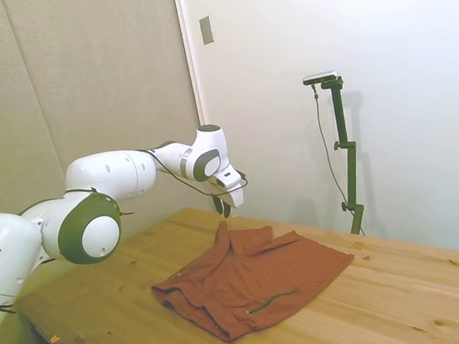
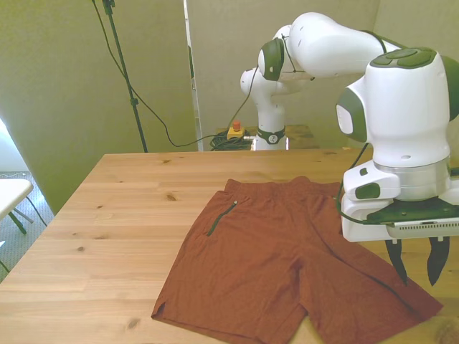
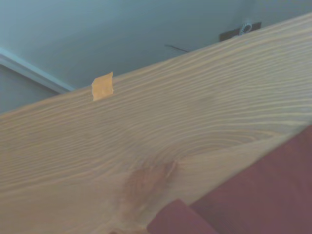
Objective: Unfold the shorts
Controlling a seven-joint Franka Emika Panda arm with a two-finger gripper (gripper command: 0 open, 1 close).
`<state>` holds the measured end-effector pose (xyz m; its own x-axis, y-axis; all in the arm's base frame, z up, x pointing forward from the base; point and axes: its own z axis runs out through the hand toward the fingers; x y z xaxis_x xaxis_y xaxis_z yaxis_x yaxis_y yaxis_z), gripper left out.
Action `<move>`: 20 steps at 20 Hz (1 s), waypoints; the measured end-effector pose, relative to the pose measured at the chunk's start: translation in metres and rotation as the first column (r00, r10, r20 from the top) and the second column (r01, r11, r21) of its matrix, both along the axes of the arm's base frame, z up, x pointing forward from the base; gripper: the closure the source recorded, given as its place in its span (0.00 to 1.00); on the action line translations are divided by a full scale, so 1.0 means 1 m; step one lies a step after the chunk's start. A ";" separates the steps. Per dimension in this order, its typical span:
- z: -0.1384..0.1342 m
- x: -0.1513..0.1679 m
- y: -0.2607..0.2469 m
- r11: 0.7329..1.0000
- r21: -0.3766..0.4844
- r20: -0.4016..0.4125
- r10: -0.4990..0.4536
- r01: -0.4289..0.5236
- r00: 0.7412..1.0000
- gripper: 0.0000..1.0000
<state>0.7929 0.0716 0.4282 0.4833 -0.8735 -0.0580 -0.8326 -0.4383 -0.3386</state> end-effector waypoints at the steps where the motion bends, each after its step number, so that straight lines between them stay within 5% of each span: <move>1: 0.005 -0.003 -0.005 1.000 -0.014 -0.007 -0.003 0.003 1.000 0.00; 4: 0.022 -0.023 -0.030 0.998 -0.060 -0.055 -0.014 0.010 0.998 0.00; 13: 0.047 -0.113 -0.059 0.978 -0.130 -0.184 0.139 -0.164 0.973 0.00; 20: 0.047 -0.197 -0.058 0.967 -0.129 -0.235 0.183 -0.218 0.955 0.00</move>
